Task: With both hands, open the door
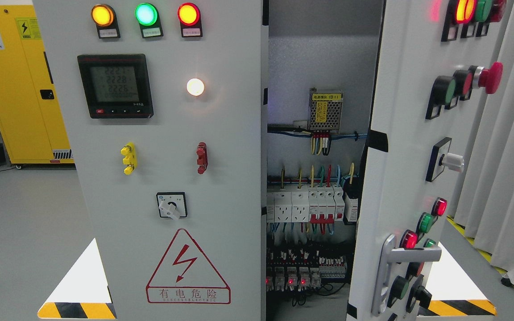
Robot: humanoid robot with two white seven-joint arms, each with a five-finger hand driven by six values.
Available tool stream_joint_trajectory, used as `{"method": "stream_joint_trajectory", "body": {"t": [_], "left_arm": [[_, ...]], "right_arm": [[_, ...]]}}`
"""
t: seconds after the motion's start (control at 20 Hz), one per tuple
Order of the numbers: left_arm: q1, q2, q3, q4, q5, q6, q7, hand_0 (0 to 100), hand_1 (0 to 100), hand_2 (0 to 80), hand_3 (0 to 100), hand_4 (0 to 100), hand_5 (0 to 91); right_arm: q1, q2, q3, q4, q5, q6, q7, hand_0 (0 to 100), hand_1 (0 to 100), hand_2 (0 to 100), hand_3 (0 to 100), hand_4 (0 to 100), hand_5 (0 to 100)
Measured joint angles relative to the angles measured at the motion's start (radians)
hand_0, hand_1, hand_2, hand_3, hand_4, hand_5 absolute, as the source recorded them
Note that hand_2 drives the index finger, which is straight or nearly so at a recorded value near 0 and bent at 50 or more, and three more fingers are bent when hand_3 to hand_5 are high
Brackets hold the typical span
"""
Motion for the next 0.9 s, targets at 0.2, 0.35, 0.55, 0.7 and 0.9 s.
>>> {"method": "stream_joint_trajectory", "body": {"t": [0.2,0.35,0.55,0.7,0.9], "left_arm": [[0.011,0.002,0.001,0.0,0.003,-0.01,-0.001,0,0,0.0,0,0,0.0],[0.023,0.004,0.001,0.0,0.005,-0.01,-0.002,0,0,0.0,0,0,0.0],[0.032,0.005,0.002,0.0,0.006,-0.013,-0.002,0,0,0.0,0,0,0.0],[0.035,0.008,0.004,-0.002,0.009,-0.029,-0.003,0,0,0.0,0,0,0.0],[0.054,0.044,0.005,-0.07,0.011,-0.046,-0.003,0,0,0.0,0,0,0.0]], "right_arm": [[0.001,-0.004,0.009,0.002,0.001,-0.003,-0.001,22,2,0,0,0,0],[0.001,-0.006,0.014,0.004,0.001,-0.006,-0.004,22,2,0,0,0,0],[0.001,-0.007,0.02,0.006,0.001,-0.007,-0.004,22,3,0,0,0,0],[0.001,-0.008,0.023,0.007,0.001,-0.007,-0.001,22,3,0,0,0,0],[0.001,-0.008,0.025,0.008,0.001,-0.007,0.003,22,3,0,0,0,0]]}}
